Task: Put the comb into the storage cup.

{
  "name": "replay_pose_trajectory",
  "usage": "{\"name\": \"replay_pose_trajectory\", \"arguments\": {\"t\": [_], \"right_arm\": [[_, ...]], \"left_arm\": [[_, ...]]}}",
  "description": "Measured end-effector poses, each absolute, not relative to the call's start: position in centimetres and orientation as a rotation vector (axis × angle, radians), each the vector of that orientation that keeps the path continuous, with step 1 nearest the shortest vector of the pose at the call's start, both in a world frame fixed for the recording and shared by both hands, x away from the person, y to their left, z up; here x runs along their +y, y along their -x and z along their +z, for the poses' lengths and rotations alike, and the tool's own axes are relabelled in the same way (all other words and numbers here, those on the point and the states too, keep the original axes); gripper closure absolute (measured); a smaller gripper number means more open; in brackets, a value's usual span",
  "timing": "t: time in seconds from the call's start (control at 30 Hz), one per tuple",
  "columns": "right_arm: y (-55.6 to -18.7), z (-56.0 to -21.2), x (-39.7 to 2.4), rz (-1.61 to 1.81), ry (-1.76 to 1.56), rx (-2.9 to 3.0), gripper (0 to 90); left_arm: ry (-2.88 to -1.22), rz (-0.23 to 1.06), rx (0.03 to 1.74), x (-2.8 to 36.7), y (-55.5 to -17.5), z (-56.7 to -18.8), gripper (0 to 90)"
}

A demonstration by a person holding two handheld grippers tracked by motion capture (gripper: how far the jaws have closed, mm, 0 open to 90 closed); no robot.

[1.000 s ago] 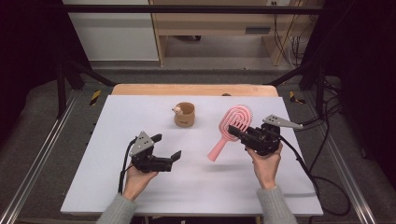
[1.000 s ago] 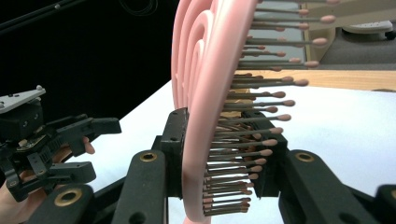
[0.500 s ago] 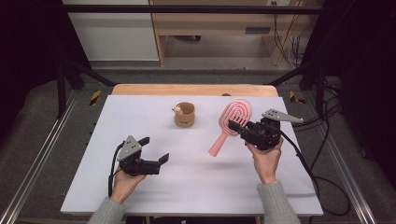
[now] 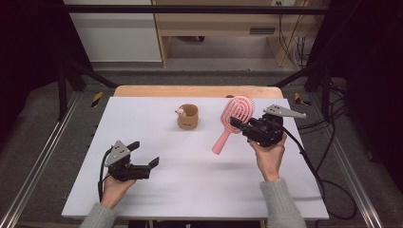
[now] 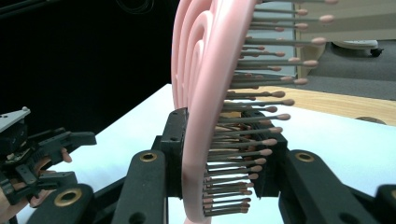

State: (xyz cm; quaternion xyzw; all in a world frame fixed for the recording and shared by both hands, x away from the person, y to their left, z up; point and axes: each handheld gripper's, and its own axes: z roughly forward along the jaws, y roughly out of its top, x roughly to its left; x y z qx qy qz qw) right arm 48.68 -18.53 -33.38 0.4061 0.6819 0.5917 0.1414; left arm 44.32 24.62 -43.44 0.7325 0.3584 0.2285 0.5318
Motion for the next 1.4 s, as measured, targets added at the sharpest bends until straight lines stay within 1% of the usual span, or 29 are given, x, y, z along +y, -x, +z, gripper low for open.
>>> {"name": "replay_pose_trajectory", "arguments": {"t": [0.5, 0.87, 1.4], "right_arm": [[-49.6, -32.2, -17.6, 1.684, -1.149, 1.967, 64.3], [-50.1, -31.1, -16.8, 1.647, -1.118, 1.964, 64.3], [-51.6, -30.3, -15.2, 1.618, -1.103, 1.969, 64.3]], "left_arm": [[-1.743, 0.577, 0.889, 27.2, -43.8, -44.0, 2.0], [-1.733, 0.575, 0.920, 28.9, -43.5, -44.3, 2.0], [-1.742, 0.584, 0.946, 30.4, -43.5, -44.7, 2.0]]}}
